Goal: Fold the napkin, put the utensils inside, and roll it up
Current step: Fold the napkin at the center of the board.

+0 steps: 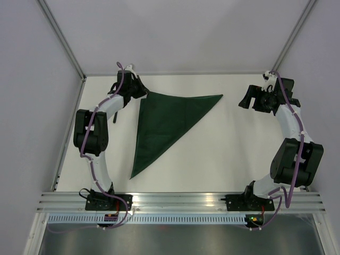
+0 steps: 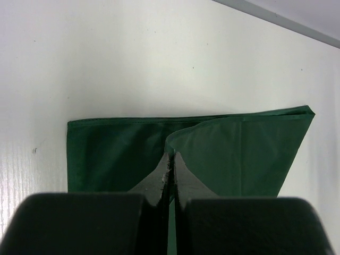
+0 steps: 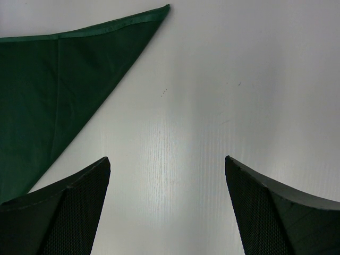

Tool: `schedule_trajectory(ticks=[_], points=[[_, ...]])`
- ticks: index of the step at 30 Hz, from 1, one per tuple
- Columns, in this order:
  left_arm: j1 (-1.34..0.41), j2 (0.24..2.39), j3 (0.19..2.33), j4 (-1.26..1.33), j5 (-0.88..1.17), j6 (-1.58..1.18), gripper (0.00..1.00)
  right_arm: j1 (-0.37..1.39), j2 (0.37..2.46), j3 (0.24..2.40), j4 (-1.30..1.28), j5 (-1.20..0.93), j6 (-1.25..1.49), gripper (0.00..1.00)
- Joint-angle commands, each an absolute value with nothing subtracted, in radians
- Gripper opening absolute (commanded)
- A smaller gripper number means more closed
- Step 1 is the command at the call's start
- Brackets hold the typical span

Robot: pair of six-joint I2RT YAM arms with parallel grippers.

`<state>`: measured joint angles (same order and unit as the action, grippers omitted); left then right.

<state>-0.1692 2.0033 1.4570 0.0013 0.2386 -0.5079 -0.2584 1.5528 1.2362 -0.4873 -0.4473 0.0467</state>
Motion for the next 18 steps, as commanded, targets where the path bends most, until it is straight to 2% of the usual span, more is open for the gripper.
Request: schedule_trajectory(ticks=[1, 18], points=[[-0.155, 2.017, 1.476, 0.006, 0.259, -0.517, 0.02, -0.261, 1.559, 1.255, -0.502, -0.433, 0.055, 0.93], [-0.147, 2.046, 1.473, 0.014, 0.27, -0.525, 0.02, -0.261, 1.566, 1.25, -0.5, -0.433, 0.054, 0.93]])
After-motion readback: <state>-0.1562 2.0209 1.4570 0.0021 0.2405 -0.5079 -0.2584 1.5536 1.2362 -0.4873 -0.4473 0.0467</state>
